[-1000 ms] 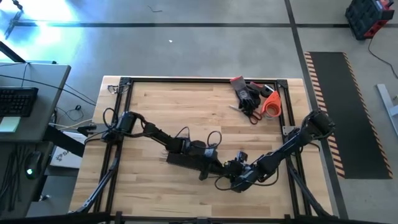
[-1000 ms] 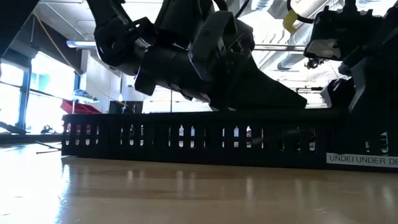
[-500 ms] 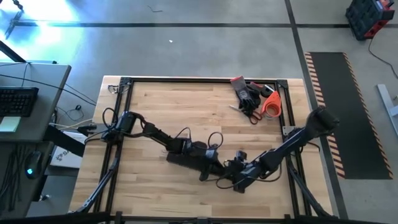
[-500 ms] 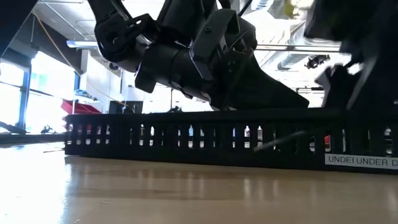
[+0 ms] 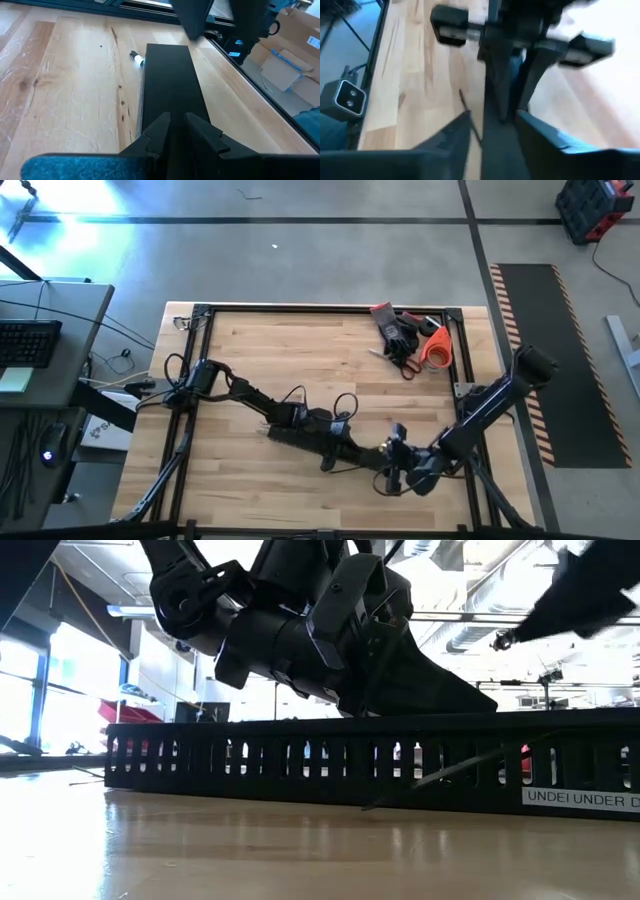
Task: Ziptie cables
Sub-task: Close the black cable duct
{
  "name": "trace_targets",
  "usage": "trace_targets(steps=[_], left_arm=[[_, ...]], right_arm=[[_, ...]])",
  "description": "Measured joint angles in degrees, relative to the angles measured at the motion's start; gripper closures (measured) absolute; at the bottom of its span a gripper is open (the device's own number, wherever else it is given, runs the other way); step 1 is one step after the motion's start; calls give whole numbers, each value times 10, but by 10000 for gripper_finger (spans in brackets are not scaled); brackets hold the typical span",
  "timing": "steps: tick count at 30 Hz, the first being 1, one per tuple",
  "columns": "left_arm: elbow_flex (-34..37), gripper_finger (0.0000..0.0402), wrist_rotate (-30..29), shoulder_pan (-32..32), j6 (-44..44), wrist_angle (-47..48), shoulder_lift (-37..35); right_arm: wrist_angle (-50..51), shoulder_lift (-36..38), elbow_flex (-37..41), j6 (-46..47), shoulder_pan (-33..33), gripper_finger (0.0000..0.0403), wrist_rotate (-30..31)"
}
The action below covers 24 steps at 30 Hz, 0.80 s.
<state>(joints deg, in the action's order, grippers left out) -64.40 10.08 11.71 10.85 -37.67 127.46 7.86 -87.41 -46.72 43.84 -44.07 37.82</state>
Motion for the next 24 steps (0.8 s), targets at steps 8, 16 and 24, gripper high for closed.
trace_targets(steps=[8,16,24], left_arm=[[1,358,-3,1,2,-2,0],[1,358,-4,3,10,-5,0],[1,358,-8,3,11,-7,0]], right_arm=[[-154,-83,78,101,-2,394,-92],[-100,-41,37,-14,-3,387,-51],[-89,-14,0,-75,-19,387,14]])
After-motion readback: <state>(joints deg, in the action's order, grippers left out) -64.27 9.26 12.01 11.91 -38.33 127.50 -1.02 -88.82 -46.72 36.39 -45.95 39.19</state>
